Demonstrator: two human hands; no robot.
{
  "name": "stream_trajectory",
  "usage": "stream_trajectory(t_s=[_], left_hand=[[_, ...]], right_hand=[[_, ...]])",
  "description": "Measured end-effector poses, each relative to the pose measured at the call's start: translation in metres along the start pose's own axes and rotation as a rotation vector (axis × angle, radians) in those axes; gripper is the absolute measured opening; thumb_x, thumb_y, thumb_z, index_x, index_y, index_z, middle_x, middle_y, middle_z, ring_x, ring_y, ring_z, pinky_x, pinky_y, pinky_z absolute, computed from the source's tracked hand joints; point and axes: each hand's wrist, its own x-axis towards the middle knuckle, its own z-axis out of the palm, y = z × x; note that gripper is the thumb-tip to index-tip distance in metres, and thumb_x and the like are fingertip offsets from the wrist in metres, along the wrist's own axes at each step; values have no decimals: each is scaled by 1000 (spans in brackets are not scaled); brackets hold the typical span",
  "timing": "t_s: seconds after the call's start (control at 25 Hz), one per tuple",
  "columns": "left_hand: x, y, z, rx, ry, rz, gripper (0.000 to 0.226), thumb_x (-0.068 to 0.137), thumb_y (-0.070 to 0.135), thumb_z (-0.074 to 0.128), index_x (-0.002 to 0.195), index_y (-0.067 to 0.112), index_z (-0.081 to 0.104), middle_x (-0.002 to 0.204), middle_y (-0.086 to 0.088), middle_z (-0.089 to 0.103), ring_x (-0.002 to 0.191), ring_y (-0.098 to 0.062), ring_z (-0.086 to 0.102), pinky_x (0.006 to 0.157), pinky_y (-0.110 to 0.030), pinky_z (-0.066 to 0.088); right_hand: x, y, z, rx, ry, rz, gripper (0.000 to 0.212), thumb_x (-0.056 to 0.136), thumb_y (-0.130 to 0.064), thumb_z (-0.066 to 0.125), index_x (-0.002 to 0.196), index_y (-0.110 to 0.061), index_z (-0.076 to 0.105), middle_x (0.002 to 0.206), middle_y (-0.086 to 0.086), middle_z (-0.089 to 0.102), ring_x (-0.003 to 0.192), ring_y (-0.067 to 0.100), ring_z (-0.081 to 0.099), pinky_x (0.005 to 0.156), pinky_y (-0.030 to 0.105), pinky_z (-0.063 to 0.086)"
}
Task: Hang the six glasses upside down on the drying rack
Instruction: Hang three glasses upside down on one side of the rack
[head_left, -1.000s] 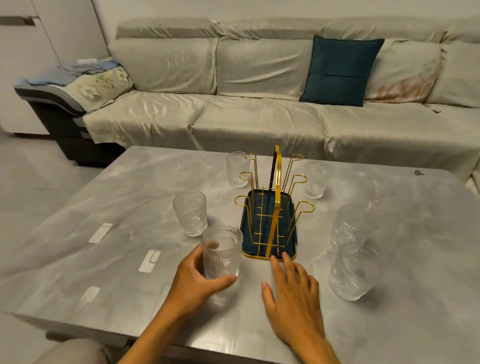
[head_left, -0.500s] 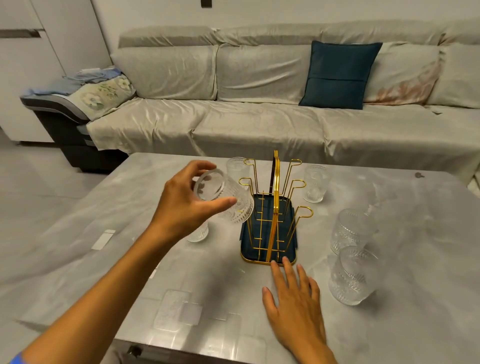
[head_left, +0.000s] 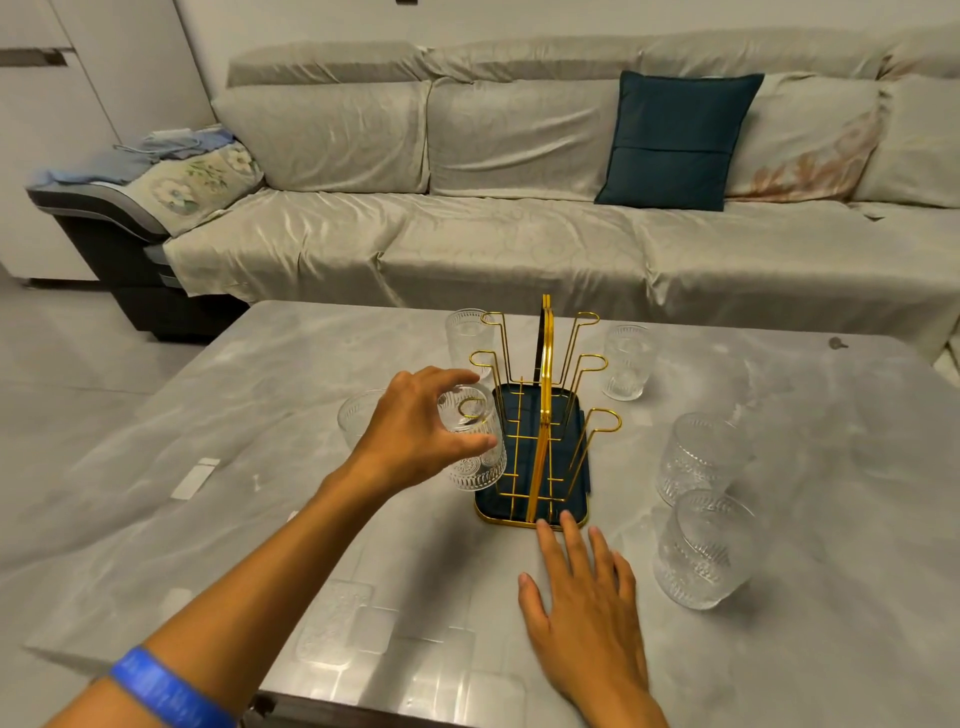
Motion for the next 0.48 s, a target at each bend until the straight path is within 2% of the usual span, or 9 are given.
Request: stream_trajectory(t_s=[0.24,0.32,0.36,0.44,0.48], left_hand=[[-3,-3,2,-7,-33,-25,74,67,44,84,132,26,53,129,-5,59,111,-17,46,87,-41,51],[-11,-10,-4,-53,-71,-20,78,66,49,83,134,30,50,131,1,57,112,-14,48,88,-35,49],[-18,-18,-7,-142,-41,-33,77,66,50,83,133,33,49,131,5,57,112,-10,50,87,-30,48],[-37,-42,-11,-389,208,-159,70,70,43,82,131,38,49,129,11,57,111,-6,54,83,-21,48],[-45,-59,-10,-467,364,-268,70,72,35,83,132,37,47,128,8,57,113,-10,55,83,-23,49]], right_hand=[[1,0,1,-17,-25,4,68,85,-67,4,146,-39,-10,159,-3,-6,143,23,-8,110,40,-9],[0,1,1,-21,-39,2,68,84,-67,-1,142,-39,-19,158,-4,-11,142,22,-12,111,41,-9],[0,2,1,-25,-47,-1,67,82,-67,-5,139,-39,-25,158,-4,-14,142,21,-14,111,41,-9],[1,0,0,-33,-58,1,65,79,-67,-14,134,-39,-33,157,-4,-16,142,21,-16,112,42,-8],[1,-1,0,-41,-63,1,65,77,-67,-15,133,-39,-35,157,-3,-17,142,22,-15,112,42,-7]])
